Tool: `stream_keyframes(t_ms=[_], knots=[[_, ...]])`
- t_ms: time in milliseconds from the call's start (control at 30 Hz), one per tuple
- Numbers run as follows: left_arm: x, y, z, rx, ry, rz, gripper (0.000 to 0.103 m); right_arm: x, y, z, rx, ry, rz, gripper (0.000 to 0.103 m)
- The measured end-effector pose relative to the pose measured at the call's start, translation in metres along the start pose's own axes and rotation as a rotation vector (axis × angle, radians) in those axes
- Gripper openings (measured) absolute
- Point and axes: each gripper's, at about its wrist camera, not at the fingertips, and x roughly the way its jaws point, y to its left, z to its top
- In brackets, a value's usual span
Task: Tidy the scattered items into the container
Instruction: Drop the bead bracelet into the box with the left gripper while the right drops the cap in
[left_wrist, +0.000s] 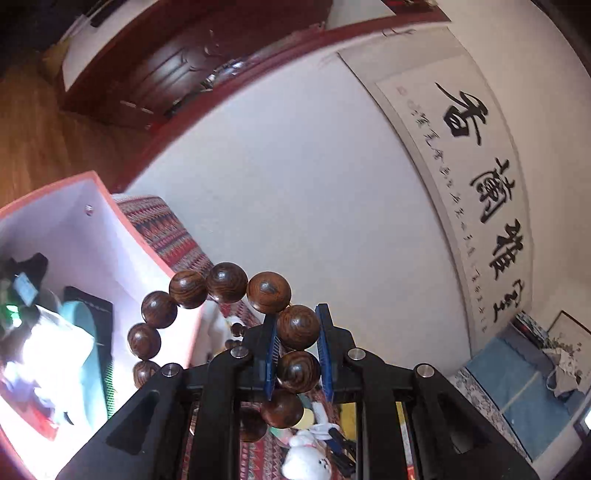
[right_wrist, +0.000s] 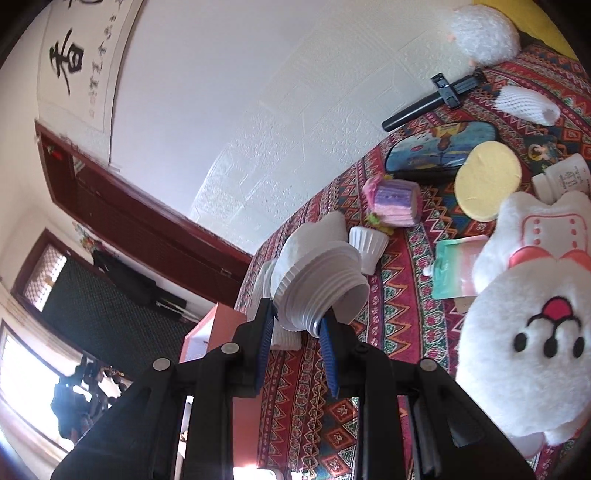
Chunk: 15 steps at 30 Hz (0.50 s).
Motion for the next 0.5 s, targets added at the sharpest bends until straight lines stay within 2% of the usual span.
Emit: stream_keyframes(t_ms=[33, 67, 100, 133, 367, 500], knots=[[0.002, 0.009, 0.005, 0.009, -0.009, 0.14, 0.029, 0.004, 0.004, -0.003, -0.016, 0.01, -0.002, 0.023], [0.002, 0.017, 0.008, 0.014, -0.017, 0.313, 0.054, 0.007, 0.009, -0.006, -0.032, 0.019, -0.003, 0.023], [0.0, 0.025, 0.01, 0.009, -0.023, 0.46, 0.067, 0.01, 0.013, -0.009, -0.047, 0.027, -0.005, 0.023], [-0.002, 0.032, 0.012, 0.004, -0.033, 0.54, 0.082, 0.013, 0.018, -0.012, -0.061, 0.034, -0.007, 0.023], [-0.047, 0.042, 0.035, 0.011, -0.139, 0.575, 0.084, 0.027, 0.059, -0.04, -0.17, 0.083, 0.001, 0.023], [-0.065, 0.051, 0.047, 0.017, -0.159, 0.586, 0.084, 0.035, 0.101, -0.064, -0.25, 0.129, 0.065, 0.023]])
